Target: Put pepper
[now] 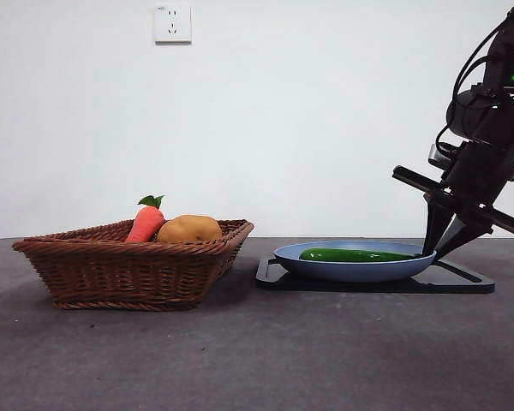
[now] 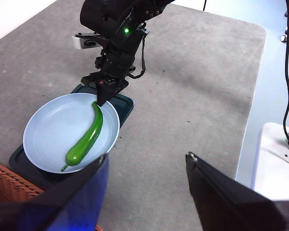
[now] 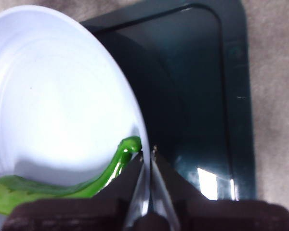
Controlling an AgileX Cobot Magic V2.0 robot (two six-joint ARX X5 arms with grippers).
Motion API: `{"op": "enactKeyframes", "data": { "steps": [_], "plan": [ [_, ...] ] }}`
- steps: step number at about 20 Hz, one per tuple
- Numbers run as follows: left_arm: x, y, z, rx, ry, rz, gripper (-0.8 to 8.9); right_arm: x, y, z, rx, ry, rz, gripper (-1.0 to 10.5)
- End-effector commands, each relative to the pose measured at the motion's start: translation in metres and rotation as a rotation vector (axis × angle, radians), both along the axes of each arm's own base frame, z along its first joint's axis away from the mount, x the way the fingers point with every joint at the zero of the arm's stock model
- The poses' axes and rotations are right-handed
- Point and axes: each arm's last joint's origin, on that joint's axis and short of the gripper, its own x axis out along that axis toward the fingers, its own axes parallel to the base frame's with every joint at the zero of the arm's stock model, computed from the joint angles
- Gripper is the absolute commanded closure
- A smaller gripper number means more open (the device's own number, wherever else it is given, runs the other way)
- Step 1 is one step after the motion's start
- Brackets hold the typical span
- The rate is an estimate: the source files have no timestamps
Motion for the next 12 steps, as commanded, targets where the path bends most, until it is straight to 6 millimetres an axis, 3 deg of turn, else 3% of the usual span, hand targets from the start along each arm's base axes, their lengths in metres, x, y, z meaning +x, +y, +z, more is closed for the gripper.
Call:
{"op": "enactKeyframes", "data": {
  "steps": [1,8,12],
  "plan": [
    [0.001,-0.002,0.004,-0.017,0.003,0.005,5.27,0.007,0.0,-0.005,-0.009,-0.008,0.016,9.4],
    [0.0,-0.002,0.003,-0.008,0.015,0.006,5.27,0.007,-0.001,-0.005,-0.012,-0.013,0.027,7.9],
    [0.0,-0.002,0.003,-0.005,0.019,0.005,5.29,-0.004,-0.015,0.02,-0.042,-0.023,0.01,7.7]
  ]
}}
